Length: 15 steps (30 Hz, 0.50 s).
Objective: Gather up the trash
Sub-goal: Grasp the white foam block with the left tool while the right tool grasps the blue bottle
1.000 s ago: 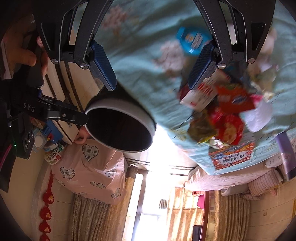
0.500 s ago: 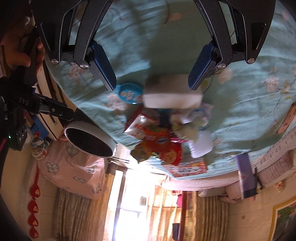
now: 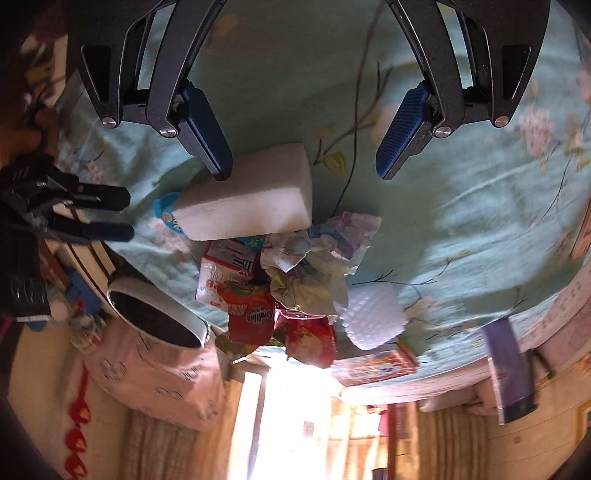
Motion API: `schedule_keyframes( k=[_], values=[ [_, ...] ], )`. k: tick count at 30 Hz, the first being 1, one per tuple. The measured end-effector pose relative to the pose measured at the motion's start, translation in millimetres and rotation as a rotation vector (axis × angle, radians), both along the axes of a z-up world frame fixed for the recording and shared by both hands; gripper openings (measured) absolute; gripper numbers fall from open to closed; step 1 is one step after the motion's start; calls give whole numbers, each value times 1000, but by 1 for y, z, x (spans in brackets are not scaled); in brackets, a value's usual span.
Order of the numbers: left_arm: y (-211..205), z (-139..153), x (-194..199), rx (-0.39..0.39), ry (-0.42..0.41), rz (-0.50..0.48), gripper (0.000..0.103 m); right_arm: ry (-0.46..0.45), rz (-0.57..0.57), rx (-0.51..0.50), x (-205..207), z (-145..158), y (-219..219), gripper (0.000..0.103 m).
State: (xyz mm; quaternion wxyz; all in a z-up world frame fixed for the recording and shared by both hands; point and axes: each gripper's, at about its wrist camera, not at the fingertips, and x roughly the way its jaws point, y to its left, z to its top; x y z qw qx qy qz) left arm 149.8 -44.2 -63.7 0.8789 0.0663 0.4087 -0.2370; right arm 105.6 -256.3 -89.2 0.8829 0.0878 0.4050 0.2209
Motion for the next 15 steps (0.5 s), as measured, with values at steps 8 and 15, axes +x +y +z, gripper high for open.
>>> schedule_keyframes(
  k=[8,15],
  values=[
    [-9,-4,20,-65,29,-205,69,18,124,-107,24,-8,28,63],
    [-13,1,8,-56,1,-249,44,35,175,-152,38,-14,39,57]
  ],
)
